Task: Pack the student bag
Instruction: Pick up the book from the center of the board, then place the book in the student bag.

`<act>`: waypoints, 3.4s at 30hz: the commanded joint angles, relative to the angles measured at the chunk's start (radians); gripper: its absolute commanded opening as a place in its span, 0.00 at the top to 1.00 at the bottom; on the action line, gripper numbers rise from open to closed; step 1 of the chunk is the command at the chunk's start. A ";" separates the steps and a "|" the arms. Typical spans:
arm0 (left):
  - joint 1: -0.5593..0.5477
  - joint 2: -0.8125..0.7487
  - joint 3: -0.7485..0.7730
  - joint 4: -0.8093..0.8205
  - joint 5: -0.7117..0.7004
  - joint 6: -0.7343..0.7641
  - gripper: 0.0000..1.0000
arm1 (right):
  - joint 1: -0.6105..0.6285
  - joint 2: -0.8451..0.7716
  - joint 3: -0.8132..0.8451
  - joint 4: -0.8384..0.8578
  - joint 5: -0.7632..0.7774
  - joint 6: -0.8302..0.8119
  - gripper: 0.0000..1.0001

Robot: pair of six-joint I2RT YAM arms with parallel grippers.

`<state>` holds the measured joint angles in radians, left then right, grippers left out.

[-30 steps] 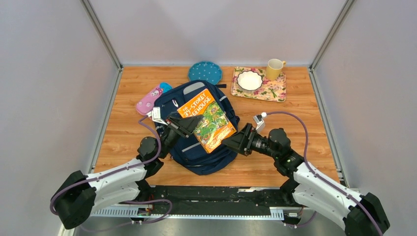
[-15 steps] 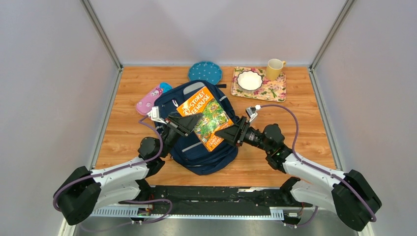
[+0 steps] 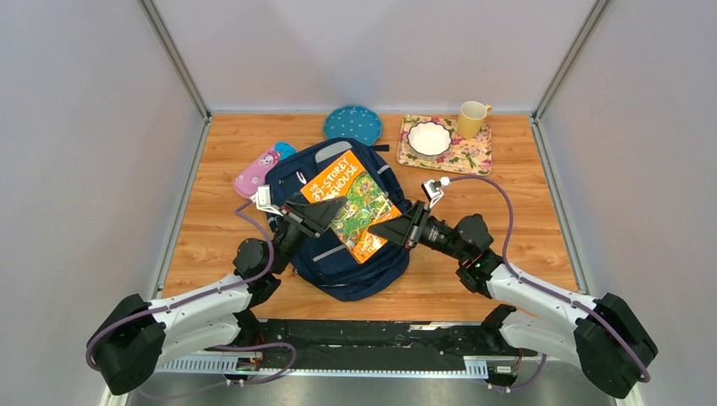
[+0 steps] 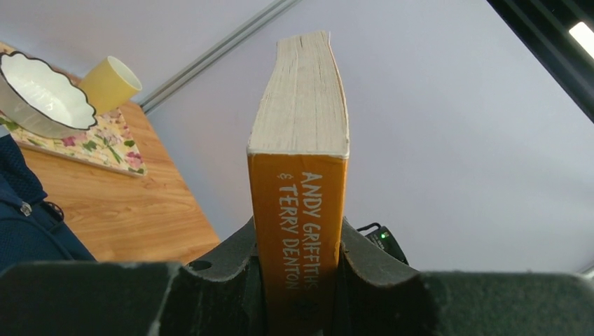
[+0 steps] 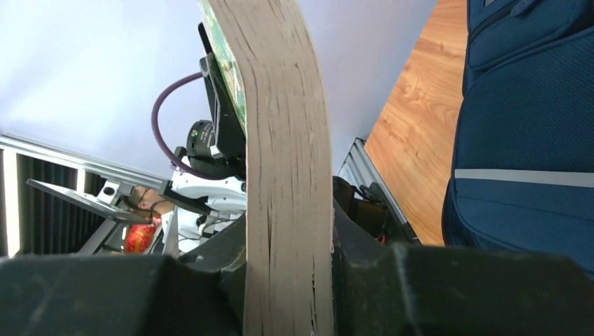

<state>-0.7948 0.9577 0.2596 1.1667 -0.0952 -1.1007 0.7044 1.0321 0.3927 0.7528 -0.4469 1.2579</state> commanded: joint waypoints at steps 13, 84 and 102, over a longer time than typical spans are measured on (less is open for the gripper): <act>-0.012 -0.076 0.391 -1.162 0.089 0.505 0.24 | -0.023 -0.466 0.159 -0.896 0.652 -0.262 1.00; -0.366 0.135 0.727 -1.325 -0.330 0.950 1.00 | -0.025 -0.810 0.204 -1.494 0.636 -0.250 1.00; -0.366 0.108 0.822 -1.268 -0.299 0.967 1.00 | -0.023 -0.497 -0.032 -0.730 0.077 0.080 1.00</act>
<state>-1.1614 1.0824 0.9981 -0.2562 -0.4187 -0.1322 0.6796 0.4480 0.3447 -0.3439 -0.2531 1.2621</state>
